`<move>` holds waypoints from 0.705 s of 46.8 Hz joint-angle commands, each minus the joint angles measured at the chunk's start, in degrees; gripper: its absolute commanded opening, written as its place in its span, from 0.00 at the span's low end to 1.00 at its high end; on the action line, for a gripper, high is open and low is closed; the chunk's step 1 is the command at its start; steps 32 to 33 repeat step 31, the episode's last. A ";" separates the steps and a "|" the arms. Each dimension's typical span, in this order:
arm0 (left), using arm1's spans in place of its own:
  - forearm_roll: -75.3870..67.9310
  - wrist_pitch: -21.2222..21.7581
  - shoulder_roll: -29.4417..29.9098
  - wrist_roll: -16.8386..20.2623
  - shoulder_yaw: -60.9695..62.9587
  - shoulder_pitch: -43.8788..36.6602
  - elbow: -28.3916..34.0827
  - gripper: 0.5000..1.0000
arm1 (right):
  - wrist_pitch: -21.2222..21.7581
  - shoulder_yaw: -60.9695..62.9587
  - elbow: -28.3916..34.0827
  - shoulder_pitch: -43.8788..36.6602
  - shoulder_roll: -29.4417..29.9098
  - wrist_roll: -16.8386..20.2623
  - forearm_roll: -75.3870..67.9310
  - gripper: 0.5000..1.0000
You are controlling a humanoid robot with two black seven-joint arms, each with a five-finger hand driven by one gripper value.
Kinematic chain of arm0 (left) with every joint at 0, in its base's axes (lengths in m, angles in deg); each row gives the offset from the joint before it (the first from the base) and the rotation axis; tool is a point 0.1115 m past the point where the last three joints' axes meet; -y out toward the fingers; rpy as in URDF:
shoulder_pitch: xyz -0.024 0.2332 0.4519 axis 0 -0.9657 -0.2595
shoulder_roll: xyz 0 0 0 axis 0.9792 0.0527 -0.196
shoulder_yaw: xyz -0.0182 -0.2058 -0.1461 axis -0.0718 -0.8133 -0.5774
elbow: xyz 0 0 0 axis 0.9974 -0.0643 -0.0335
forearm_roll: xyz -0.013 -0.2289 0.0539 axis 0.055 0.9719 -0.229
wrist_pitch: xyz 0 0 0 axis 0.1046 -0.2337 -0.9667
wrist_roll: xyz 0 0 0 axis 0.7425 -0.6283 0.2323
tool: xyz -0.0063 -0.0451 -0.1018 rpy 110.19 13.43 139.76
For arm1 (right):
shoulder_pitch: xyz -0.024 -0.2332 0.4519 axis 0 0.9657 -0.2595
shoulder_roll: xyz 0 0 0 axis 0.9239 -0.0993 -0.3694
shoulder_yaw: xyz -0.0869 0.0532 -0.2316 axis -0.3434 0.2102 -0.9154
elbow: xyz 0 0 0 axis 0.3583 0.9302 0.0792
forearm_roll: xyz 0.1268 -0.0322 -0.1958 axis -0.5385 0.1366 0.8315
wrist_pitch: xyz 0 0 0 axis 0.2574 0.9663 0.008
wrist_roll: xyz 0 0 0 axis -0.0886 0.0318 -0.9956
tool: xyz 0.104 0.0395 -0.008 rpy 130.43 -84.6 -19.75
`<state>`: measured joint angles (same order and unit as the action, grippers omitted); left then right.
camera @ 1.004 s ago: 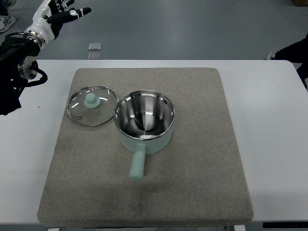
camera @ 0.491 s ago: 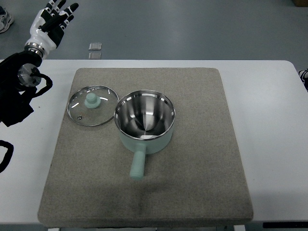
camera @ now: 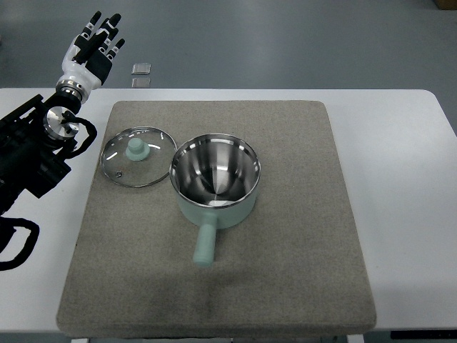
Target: Place lid left of pot with left hand
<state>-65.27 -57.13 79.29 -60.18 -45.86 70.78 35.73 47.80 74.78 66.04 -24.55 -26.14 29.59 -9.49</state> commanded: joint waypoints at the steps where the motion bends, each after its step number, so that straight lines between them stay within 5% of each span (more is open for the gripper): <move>1: -0.09 -0.12 0.09 0.00 0.04 -0.01 -0.11 0.99 | 0.00 -0.04 0.00 0.03 0.00 0.00 0.00 0.85; 33: -0.88 -0.04 -0.53 0.09 0.04 1.22 -0.55 0.99 | 0.00 0.40 0.00 -0.05 0.00 0.00 0.00 0.85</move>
